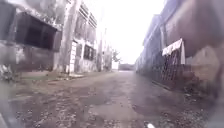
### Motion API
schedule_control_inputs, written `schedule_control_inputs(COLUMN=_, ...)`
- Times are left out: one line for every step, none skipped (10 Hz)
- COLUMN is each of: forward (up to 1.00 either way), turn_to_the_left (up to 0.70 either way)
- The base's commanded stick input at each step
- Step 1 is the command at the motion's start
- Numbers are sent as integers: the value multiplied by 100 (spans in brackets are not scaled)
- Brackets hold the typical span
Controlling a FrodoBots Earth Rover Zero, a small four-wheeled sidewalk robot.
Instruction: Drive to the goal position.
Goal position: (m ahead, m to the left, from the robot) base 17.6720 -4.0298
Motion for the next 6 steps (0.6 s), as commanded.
schedule_control_inputs(forward=100, turn_to_the_left=0)
schedule_control_inputs(forward=100, turn_to_the_left=0)
schedule_control_inputs(forward=100, turn_to_the_left=0)
schedule_control_inputs(forward=100, turn_to_the_left=0)
schedule_control_inputs(forward=100, turn_to_the_left=0)
schedule_control_inputs(forward=100, turn_to_the_left=0)
